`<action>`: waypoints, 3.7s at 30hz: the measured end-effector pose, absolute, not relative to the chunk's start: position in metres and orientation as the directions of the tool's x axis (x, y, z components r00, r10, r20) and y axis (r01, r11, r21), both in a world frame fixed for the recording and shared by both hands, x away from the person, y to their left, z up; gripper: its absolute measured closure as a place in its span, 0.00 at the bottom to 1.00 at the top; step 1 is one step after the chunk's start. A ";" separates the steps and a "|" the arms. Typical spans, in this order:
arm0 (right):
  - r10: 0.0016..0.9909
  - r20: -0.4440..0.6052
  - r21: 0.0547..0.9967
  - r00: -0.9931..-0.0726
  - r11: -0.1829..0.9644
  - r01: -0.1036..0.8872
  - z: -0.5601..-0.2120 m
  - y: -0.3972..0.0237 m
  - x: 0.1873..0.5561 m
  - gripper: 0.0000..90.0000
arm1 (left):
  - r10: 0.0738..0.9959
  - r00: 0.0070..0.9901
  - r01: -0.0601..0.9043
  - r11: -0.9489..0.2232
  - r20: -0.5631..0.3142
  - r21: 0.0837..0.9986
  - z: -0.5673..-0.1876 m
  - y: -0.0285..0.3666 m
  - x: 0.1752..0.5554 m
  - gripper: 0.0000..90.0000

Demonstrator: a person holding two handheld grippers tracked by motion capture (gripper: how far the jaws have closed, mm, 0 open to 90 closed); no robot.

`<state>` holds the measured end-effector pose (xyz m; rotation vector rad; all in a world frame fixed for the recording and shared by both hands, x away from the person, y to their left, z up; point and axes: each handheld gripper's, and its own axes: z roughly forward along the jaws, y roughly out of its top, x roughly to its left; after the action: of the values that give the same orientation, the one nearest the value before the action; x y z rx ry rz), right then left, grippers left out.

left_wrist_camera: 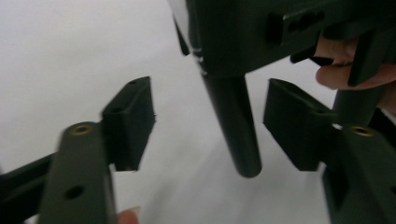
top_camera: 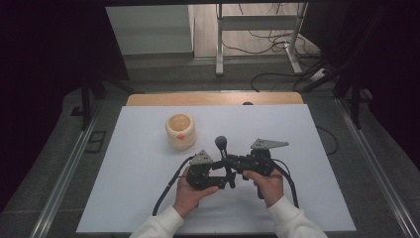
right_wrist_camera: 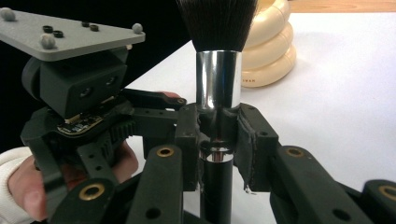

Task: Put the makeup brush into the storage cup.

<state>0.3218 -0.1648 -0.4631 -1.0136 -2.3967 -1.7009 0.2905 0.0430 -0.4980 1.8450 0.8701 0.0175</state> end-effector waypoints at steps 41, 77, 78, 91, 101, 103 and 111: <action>0.522 0.262 0.900 -0.811 0.172 0.401 -0.444 -0.181 0.316 0.12 | 0.564 0.713 0.560 -0.102 -0.416 0.823 -0.487 0.077 0.300 0.82; 0.725 0.120 0.840 -0.678 0.291 0.459 -0.488 -0.252 0.304 0.07 | 0.596 0.702 0.511 -0.041 -0.389 0.859 -0.465 0.115 0.308 0.82; 0.727 0.126 0.838 -0.676 0.287 0.465 -0.489 -0.254 0.304 0.07 | 0.597 0.701 0.511 -0.039 -0.390 0.859 -0.464 0.115 0.309 0.82; 0.742 0.081 0.830 -0.665 0.320 0.457 -0.500 -0.271 0.294 0.09 | 0.611 0.689 0.503 -0.016 -0.389 0.864 -0.460 0.124 0.311 0.82; 0.753 0.075 0.825 -0.654 0.322 0.465 -0.504 -0.273 0.296 0.09 | 0.615 0.694 0.487 -0.017 -0.374 0.873 -0.455 0.130 0.319 0.82; 0.752 0.073 0.825 -0.655 0.324 0.464 -0.504 -0.273 0.297 0.10 | 0.614 0.697 0.480 -0.015 -0.370 0.877 -0.453 0.131 0.320 0.82; 0.753 0.069 0.822 -0.654 0.328 0.465 -0.506 -0.272 0.299 0.10 | 0.617 0.702 0.466 -0.020 -0.356 0.885 -0.450 0.136 0.324 0.82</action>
<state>0.2993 -0.2718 -0.5055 -1.3446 -2.8110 -1.5357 0.3243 0.1362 -0.4496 1.6578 0.8864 0.1494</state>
